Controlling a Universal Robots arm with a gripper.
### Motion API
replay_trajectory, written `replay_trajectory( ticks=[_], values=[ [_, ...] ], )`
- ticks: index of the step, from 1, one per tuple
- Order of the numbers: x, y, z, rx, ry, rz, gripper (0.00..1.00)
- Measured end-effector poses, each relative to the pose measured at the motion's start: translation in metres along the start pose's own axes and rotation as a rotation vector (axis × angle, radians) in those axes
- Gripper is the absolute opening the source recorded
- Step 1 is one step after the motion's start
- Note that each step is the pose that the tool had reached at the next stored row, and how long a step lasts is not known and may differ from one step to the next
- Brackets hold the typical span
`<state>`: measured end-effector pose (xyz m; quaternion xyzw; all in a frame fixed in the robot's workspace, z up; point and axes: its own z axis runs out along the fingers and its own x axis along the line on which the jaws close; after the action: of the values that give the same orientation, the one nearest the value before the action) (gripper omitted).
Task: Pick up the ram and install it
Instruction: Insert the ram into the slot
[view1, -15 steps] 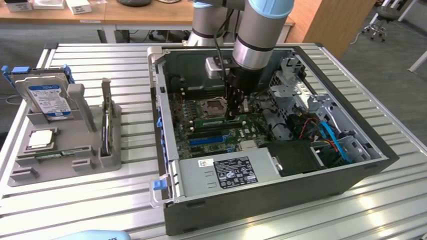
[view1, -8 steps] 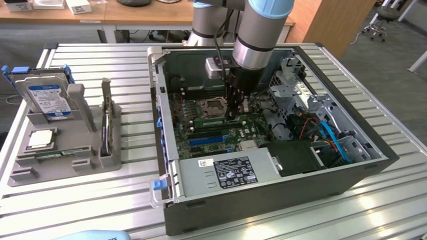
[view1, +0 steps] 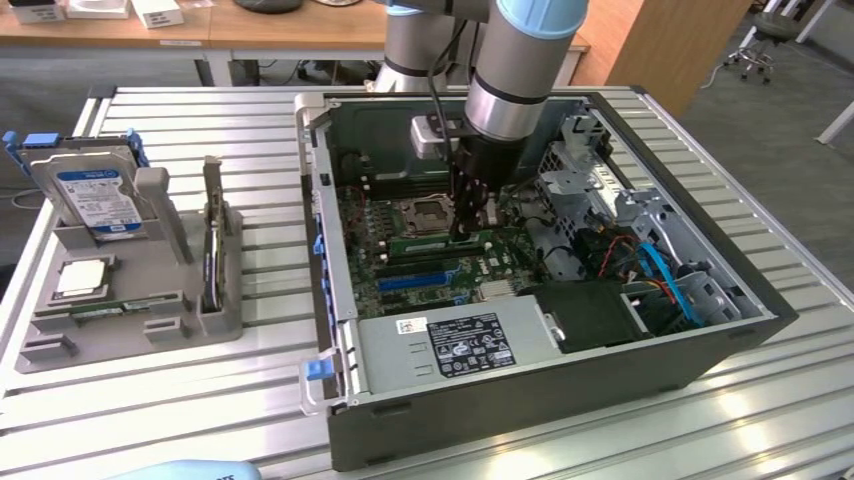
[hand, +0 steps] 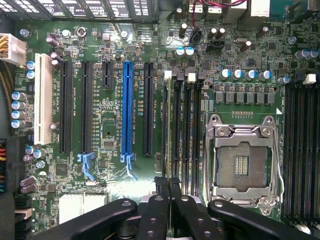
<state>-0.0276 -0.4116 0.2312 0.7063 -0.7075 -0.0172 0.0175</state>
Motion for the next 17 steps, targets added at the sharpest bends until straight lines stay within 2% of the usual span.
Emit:
replay_trajectory(
  ticks=[17],
  values=[
    [0.0,-0.0002,0.003,0.0001,0.0,0.0,0.11]
  ],
)
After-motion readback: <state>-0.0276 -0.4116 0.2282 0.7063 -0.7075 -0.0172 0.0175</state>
